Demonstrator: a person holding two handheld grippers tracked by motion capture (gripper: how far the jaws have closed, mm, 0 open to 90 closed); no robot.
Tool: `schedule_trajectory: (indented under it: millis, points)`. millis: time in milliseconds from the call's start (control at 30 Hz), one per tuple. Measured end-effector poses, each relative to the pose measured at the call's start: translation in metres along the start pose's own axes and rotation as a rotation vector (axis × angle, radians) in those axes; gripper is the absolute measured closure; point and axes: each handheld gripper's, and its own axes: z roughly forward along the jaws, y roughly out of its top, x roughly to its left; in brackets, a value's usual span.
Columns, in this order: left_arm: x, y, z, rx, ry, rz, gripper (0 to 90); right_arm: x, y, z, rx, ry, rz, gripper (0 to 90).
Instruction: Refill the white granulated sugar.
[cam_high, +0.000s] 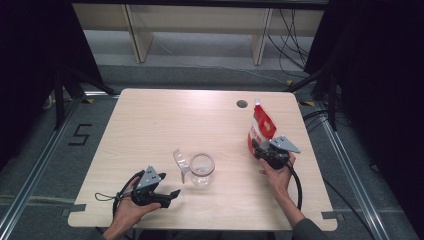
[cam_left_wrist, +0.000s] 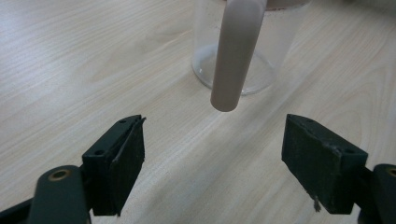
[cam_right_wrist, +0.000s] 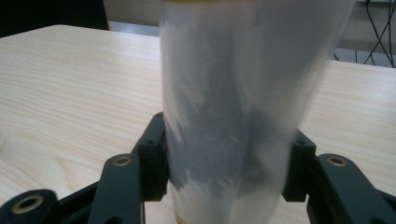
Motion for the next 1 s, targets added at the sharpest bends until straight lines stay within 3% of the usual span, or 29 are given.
schedule_trajectory:
  millis: [133,333,367,433,500,733,800,833,900,1000]
  points:
    - [-0.001,0.0,0.0,-0.002,0.003,-0.014,21.4,0.0,0.0,-0.001,-0.001,0.008,-0.023,49.7]
    - [0.0,0.0,0.0,-0.004,0.008,-0.013,21.6,0.001,0.001,-0.004,0.01,0.016,-0.017,50.3]
    - [0.0,0.0,0.0,-0.004,0.008,-0.015,21.6,0.0,0.001,-0.004,0.011,0.017,-0.042,50.3]
    - [0.0,0.0,0.0,-0.001,0.009,-0.014,21.6,0.003,0.002,-0.008,0.031,0.029,-0.022,50.5]
    - [0.001,0.0,-0.001,0.009,0.005,-0.005,21.6,0.004,0.002,-0.008,0.008,0.042,-0.042,50.9]
    - [0.0,0.0,-0.002,0.005,0.012,-0.006,21.7,0.008,0.003,-0.012,0.022,0.056,-0.045,51.2]
    - [0.0,0.0,-0.001,0.0,0.01,-0.011,21.7,0.008,0.004,-0.013,0.02,0.066,-0.071,51.3]
    - [0.0,0.0,-0.001,-0.002,0.009,-0.015,21.7,0.01,0.004,-0.015,0.043,0.077,-0.026,51.3]
    - [0.001,0.001,-0.002,0.002,0.009,0.008,21.7,0.009,0.003,-0.014,0.031,0.081,-0.03,51.3]
    - [0.0,0.0,-0.001,-0.004,0.007,0.006,21.7,0.007,0.003,-0.015,0.033,0.084,-0.025,51.3]
